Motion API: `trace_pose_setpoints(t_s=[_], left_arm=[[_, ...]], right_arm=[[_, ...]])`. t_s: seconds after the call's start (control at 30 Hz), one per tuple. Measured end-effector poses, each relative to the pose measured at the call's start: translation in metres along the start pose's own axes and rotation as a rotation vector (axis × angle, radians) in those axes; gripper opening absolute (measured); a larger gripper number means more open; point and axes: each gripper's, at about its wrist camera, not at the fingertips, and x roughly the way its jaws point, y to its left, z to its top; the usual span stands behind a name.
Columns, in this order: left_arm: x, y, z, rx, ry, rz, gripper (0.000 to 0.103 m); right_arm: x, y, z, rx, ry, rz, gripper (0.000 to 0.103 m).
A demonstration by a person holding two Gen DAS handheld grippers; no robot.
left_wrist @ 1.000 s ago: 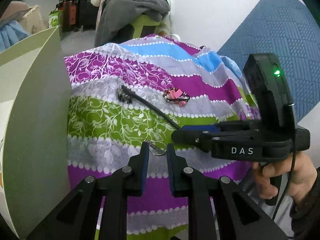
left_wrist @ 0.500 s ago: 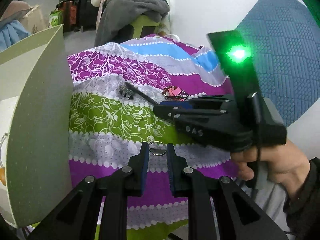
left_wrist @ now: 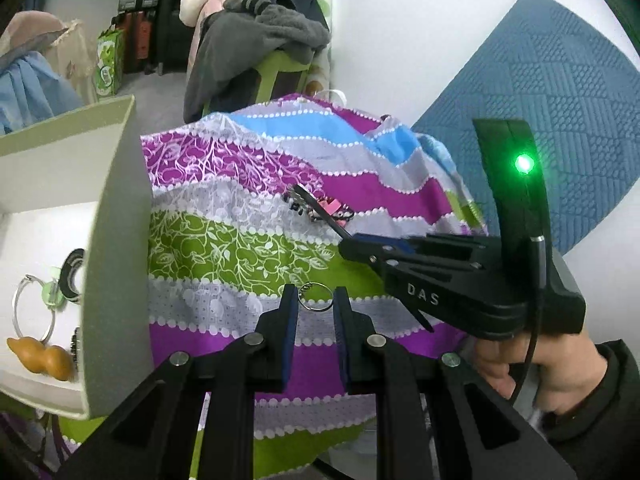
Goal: Organize jewelry
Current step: 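Carry the hairpin and silver ring into the white box and open both tools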
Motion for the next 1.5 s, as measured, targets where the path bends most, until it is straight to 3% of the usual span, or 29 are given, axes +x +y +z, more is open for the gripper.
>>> trace_pose_setpoints(t_s=[0.3, 0.63, 0.87, 1.2, 1.5], left_arm=[[-0.049, 0.002, 0.027, -0.009, -0.071, 0.020, 0.016], [-0.124, 0.011, 0.076, 0.027, -0.169, 0.076, 0.016], [-0.171, 0.043, 0.092, 0.018, -0.198, 0.139, 0.016], [-0.214, 0.118, 0.090, -0.035, -0.201, 0.240, 0.016], [-0.193, 0.174, 0.073, -0.108, -0.111, 0.284, 0.016]], right_arm=[[-0.050, 0.017, 0.010, 0.085, -0.065, -0.040, 0.006], [-0.119, 0.060, 0.060, 0.099, -0.201, -0.087, 0.006], [-0.143, 0.098, 0.089, 0.104, -0.257, -0.090, 0.006], [-0.125, 0.164, 0.108, 0.074, -0.259, -0.070, 0.006], [-0.064, 0.207, 0.087, 0.055, -0.133, -0.032, 0.006]])
